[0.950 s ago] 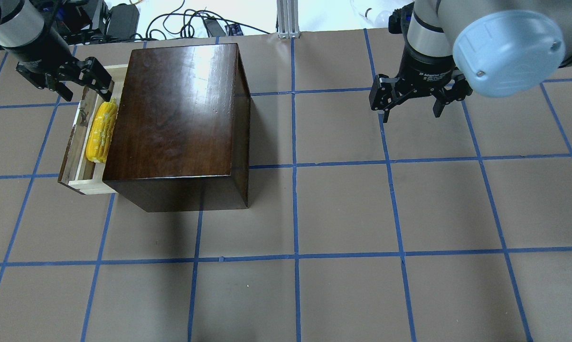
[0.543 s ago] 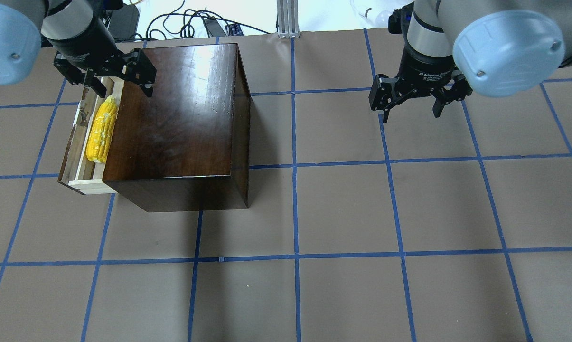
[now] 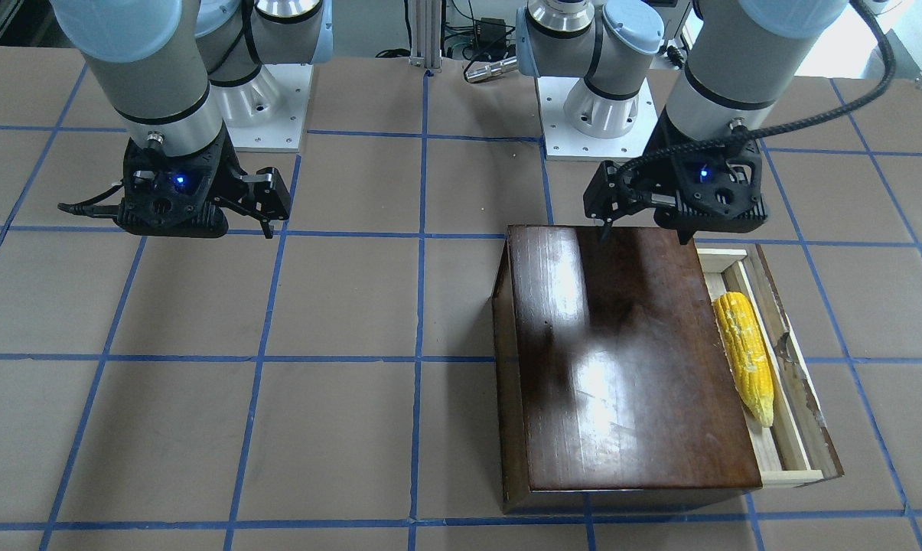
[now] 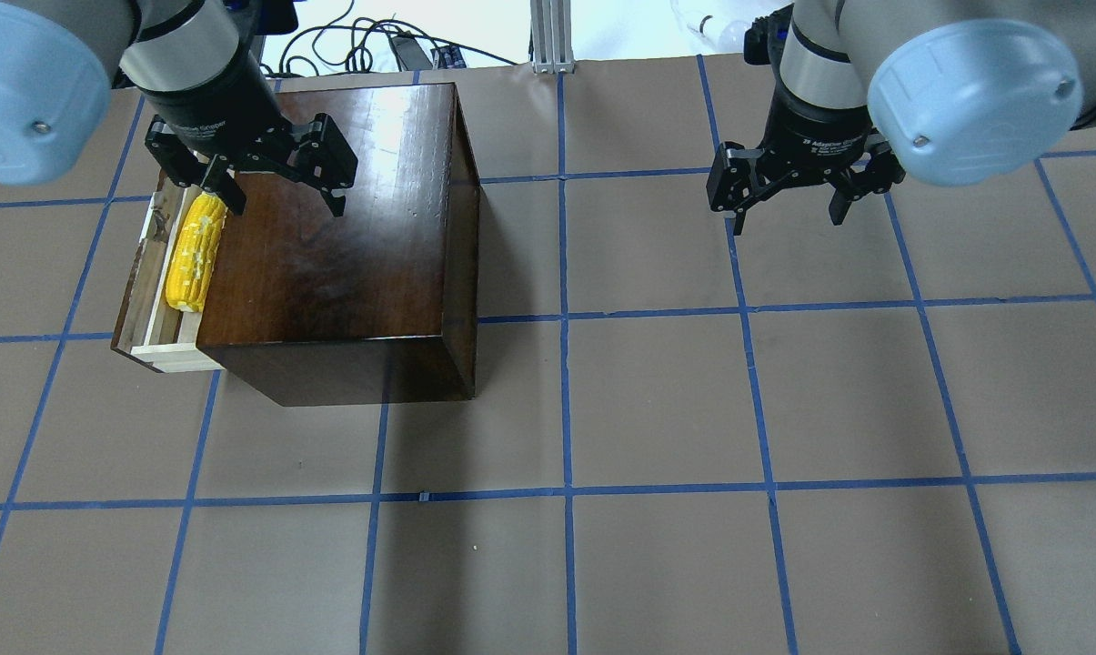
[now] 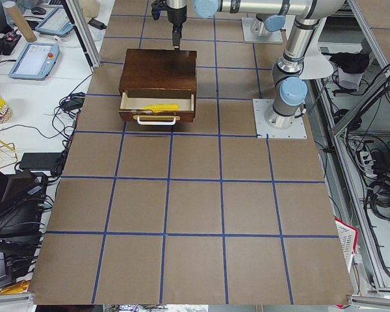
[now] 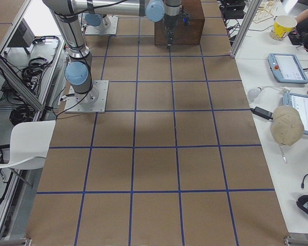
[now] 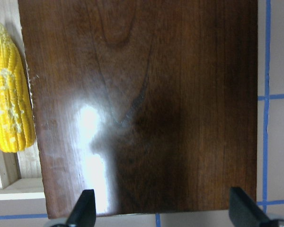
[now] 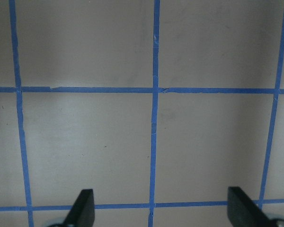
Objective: Open drawer and put corn inside
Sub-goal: 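Open the left gripper and raise it above the cabinet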
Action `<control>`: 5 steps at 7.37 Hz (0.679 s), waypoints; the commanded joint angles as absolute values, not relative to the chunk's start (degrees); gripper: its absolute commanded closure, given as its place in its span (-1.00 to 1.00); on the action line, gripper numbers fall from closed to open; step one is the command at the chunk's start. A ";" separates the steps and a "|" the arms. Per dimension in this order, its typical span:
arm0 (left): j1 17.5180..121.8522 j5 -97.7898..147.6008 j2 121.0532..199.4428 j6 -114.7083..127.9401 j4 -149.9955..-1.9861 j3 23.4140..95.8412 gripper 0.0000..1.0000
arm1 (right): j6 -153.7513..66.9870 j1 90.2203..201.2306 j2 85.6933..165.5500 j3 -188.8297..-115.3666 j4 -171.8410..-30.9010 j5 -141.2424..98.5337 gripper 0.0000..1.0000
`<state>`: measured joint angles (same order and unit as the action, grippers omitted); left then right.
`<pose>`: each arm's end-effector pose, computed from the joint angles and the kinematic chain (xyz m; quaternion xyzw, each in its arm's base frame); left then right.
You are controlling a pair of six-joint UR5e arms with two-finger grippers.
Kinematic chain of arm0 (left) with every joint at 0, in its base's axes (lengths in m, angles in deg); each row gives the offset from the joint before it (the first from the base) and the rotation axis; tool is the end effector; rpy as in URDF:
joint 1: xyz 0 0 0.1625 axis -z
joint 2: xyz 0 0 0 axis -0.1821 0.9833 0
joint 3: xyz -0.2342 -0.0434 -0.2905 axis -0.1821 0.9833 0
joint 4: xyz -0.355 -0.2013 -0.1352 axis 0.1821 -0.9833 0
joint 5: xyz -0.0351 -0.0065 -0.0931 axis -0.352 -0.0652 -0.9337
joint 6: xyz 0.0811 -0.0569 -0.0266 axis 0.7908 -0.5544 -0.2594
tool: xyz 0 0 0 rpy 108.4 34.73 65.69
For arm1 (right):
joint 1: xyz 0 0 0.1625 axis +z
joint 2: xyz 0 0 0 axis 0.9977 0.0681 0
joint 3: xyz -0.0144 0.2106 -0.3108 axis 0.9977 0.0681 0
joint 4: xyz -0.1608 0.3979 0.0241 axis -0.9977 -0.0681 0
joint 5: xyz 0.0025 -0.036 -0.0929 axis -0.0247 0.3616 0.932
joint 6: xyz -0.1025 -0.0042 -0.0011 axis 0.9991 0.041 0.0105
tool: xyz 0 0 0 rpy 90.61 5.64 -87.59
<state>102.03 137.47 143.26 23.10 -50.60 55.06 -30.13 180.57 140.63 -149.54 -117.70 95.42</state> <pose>-0.1455 -0.5219 0.4425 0.0287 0.9995 -0.0009 0.0091 0.1680 -0.5244 0.3908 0.0114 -0.9992 -0.0192 0.0341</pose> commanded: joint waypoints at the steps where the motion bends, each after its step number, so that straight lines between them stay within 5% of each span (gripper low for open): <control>1: 102.16 137.58 142.85 23.02 -50.94 54.97 -1.00 | -30.13 180.58 140.63 -149.54 -117.70 95.45 -1.00; 5: 102.07 137.23 141.10 23.10 -51.38 54.09 -1.00 | -30.13 180.58 140.63 -149.54 -117.70 95.53 -1.00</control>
